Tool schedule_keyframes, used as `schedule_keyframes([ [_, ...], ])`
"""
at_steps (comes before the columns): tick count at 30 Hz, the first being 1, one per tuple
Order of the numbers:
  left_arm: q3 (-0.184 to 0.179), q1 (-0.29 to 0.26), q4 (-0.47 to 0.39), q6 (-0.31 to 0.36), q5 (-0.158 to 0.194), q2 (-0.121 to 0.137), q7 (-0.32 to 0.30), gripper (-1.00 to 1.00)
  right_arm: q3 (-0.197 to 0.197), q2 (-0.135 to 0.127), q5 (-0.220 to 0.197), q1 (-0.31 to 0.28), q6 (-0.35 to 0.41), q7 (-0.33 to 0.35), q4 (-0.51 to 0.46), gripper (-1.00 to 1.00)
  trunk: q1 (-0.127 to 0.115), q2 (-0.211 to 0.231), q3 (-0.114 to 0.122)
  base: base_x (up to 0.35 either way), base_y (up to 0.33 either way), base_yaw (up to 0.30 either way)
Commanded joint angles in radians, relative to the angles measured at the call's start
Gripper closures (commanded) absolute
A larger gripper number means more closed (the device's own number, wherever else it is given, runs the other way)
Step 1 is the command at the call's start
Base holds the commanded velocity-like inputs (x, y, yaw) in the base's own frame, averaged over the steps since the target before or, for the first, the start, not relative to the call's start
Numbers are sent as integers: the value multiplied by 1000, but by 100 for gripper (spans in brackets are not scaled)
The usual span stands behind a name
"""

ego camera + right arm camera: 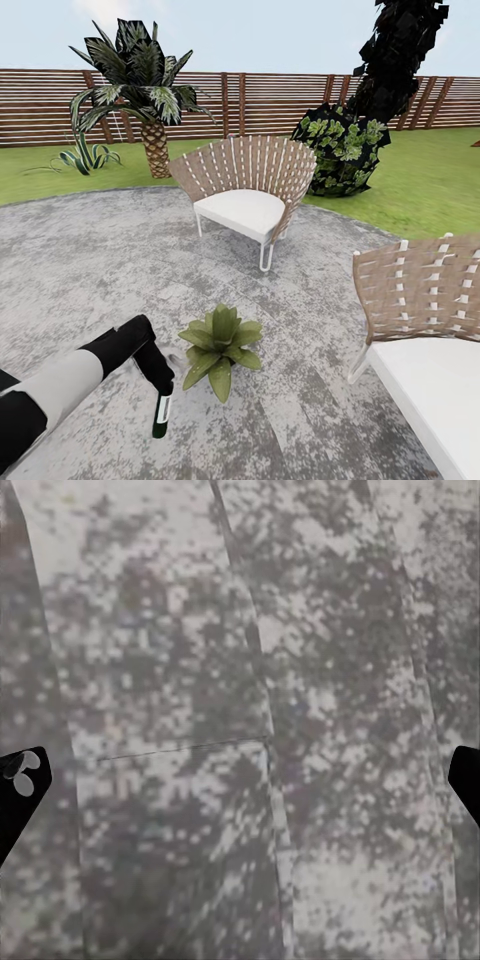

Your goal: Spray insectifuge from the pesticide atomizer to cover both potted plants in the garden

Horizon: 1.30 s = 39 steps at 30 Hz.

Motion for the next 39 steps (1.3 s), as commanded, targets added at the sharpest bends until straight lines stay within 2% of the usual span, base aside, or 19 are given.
schedule_keyframes([
  [1,-1,0,-2,5,-11,-3,-8,100,-7,0,10,-1,-3,-4,1,-100,0,0,-1,0,0,0],
  [4,-2,1,14,-2,-13,10,-5,100,-7,1,11,-1,-3,-4,1,-100,0,0,-1,0,0,0],
  [5,-2,1,20,-5,-14,28,-5,100,-7,0,10,-1,-3,-4,1,-100,0,0,-1,0,0,0],
  [7,-3,1,22,-6,-13,43,-6,100,-7,1,10,-1,-3,-4,1,-100,0,0,-1,0,0,0],
  [8,-5,6,12,-6,-10,36,-6,100,-7,0,11,-1,-3,-4,1,-100,0,0,-1,0,0,0],
  [10,-9,18,8,-5,-12,-1,-6,100,-7,1,11,-1,-3,-4,1,-100,0,0,-1,0,0,0],
  [12,-9,20,7,-5,-13,-14,-4,100,-7,1,11,-1,-3,-4,1,-100,0,0,-1,0,0,0],
  [15,-7,21,16,-7,-13,-5,-1,100,-7,1,11,-1,-3,-4,1,-100,0,0,-1,0,0,0],
  [17,-2,21,20,-9,-12,24,-1,100,-7,1,10,-1,-3,-4,1,-100,0,0,-1,0,0,0],
  [20,-1,20,10,-7,-11,35,-6,100,-7,2,10,-1,-3,-3,1,-100,0,0,-1,0,0,0],
  [27,1,-10,6,7,-9,27,-8,100,-5,8,14,-1,-10,-4,-4,-100,0,0,-1,0,0,0],
  [31,-3,-33,6,8,-11,-15,-7,100,-3,4,14,-1,-9,3,-5,-100,0,0,-1,0,0,0],
  [38,-12,-31,16,18,-12,-20,-5,100,-3,-4,17,-1,-9,4,-5,-100,0,0,-1,205,57,0],
  [39,-13,-30,16,20,-12,-19,-5,100,-3,-12,16,-1,-9,4,-4,-100,0,0,-1,320,100,0],
])
